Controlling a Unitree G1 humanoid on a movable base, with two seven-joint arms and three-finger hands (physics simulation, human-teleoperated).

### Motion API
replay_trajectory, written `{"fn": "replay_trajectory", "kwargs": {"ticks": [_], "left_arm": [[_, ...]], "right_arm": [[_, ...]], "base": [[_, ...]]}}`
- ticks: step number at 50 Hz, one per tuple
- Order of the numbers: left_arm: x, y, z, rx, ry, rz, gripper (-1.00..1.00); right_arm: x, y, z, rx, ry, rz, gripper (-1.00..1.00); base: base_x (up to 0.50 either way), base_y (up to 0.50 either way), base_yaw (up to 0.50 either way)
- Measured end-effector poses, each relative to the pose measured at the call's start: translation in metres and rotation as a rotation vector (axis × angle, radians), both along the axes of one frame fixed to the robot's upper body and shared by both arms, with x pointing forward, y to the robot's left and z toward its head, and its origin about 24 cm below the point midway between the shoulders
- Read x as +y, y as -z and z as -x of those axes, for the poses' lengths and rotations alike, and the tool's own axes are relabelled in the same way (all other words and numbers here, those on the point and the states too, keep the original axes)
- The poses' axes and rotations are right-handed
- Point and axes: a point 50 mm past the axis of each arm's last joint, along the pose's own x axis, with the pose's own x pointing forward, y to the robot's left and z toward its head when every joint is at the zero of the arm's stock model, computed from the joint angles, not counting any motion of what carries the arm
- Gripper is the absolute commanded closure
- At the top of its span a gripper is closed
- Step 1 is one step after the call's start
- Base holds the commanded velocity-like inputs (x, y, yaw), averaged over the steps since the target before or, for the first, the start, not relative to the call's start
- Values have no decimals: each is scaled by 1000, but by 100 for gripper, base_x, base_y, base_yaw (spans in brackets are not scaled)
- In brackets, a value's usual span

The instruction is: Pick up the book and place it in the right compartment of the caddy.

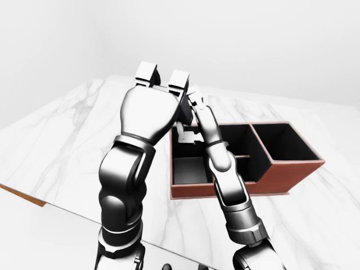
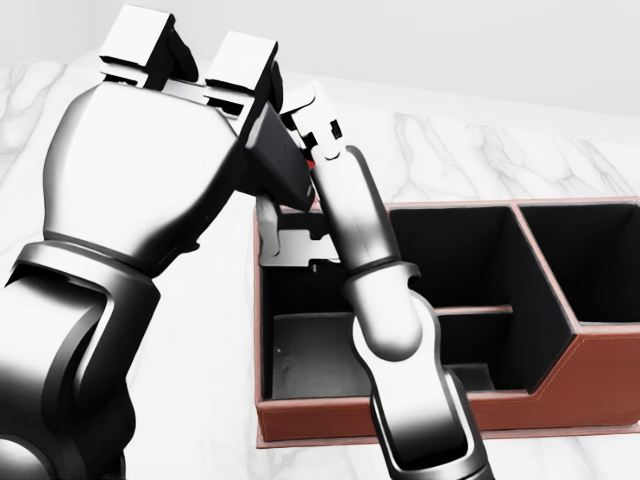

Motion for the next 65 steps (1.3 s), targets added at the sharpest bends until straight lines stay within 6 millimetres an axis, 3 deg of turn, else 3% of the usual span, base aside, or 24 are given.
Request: {"fn": "replay_trajectory", "kwargs": {"ticks": [10, 11, 42, 65], "left_arm": [[1, 0, -1, 3, -3, 7, 100], [1, 0, -1, 1, -7, 2, -100], [-1, 3, 12, -27, -1, -23, -100], [4, 3, 23, -49, 1, -3, -100]], "right_arm": [[2, 2, 1, 6, -8, -1, 100], [2, 2, 1, 6, -8, -1, 100], [8, 12, 2, 43, -49, 52, 100], [2, -8, 1, -28, -45, 41, 100]], "base": [[0, 0, 0], [0, 0, 0], [0, 0, 0], [0, 0, 0]]}}
